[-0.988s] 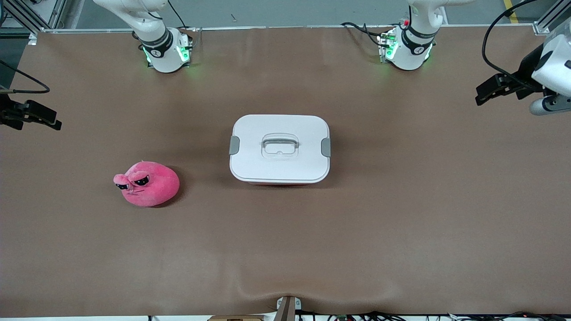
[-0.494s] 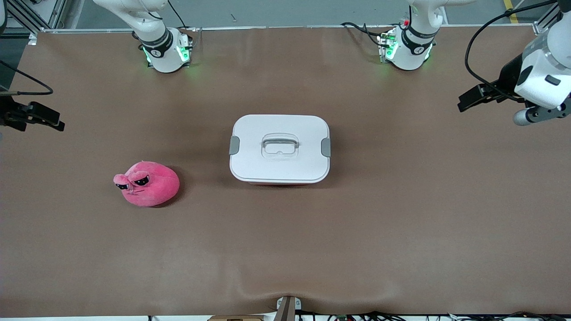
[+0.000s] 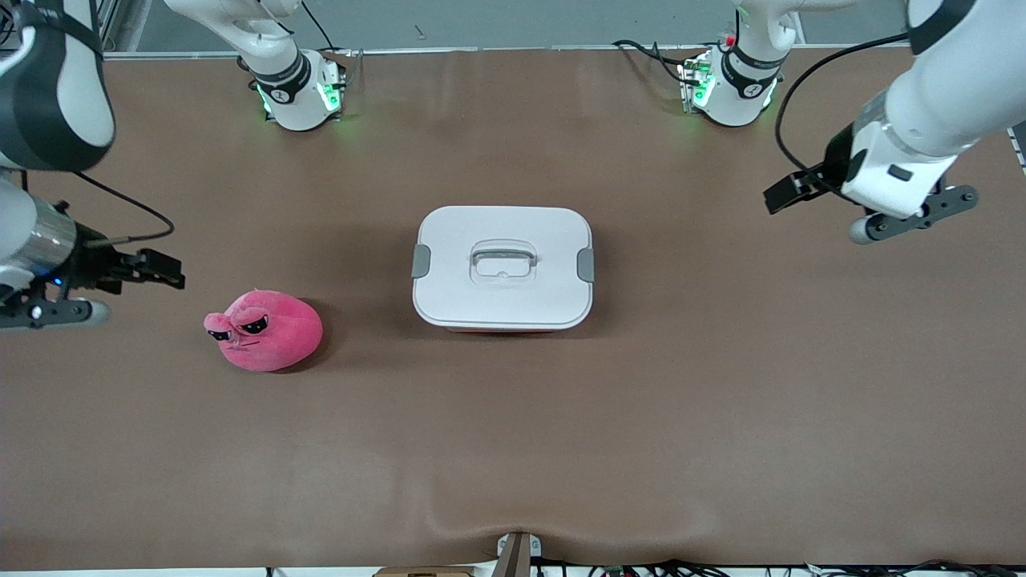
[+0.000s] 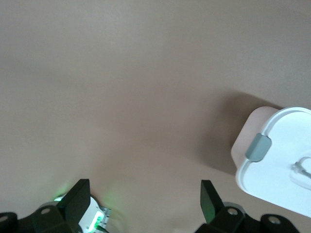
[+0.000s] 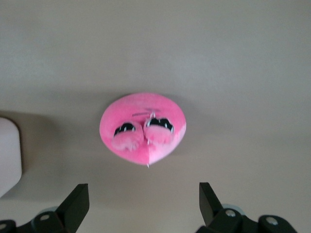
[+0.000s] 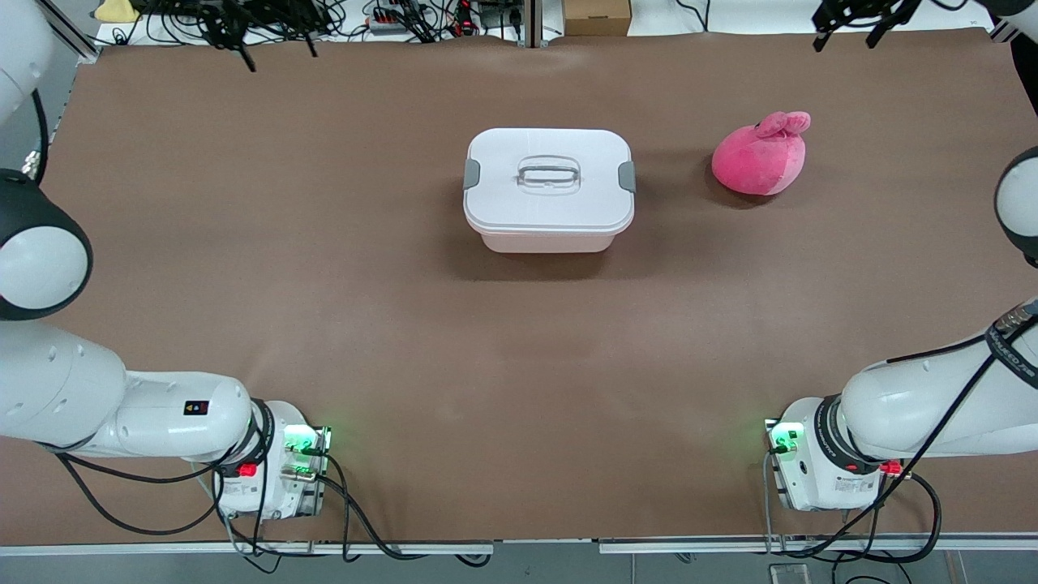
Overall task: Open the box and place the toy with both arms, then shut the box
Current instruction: 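Move the right gripper to the pink toy while the left gripper reaches the lid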
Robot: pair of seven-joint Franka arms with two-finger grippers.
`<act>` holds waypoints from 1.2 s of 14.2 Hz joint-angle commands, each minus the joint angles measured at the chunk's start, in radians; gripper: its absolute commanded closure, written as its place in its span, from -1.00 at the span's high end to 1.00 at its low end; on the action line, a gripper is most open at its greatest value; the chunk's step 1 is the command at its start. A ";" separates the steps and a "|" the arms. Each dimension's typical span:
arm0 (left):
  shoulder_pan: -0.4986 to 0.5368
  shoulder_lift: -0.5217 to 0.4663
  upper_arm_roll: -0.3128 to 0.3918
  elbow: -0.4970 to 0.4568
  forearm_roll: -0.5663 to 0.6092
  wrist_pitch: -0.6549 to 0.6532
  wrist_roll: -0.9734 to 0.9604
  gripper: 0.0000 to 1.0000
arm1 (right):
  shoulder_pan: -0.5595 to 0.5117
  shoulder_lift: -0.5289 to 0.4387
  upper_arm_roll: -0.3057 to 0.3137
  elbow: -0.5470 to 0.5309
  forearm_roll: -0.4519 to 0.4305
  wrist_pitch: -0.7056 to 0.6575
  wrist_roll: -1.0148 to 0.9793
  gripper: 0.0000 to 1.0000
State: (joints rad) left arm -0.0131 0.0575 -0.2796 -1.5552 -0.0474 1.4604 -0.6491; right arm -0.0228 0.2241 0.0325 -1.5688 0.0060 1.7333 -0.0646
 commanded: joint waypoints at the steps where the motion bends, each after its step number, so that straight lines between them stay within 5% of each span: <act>1: -0.004 0.019 -0.047 -0.006 0.003 0.035 -0.122 1.00 | 0.006 0.072 0.000 0.012 -0.003 0.063 -0.004 1.00; 8: -0.014 0.059 -0.200 -0.066 0.004 0.197 -0.573 1.00 | 0.040 0.078 0.000 -0.140 -0.005 0.143 -0.003 1.00; 17: -0.145 0.136 -0.205 -0.072 0.026 0.371 -1.241 1.00 | 0.070 0.078 0.000 -0.204 0.003 0.150 0.009 0.96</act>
State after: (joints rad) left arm -0.1302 0.1701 -0.4825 -1.6284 -0.0420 1.7796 -1.7350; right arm 0.0347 0.3318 0.0334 -1.7385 0.0064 1.8705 -0.0669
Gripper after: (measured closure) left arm 0.000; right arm 0.004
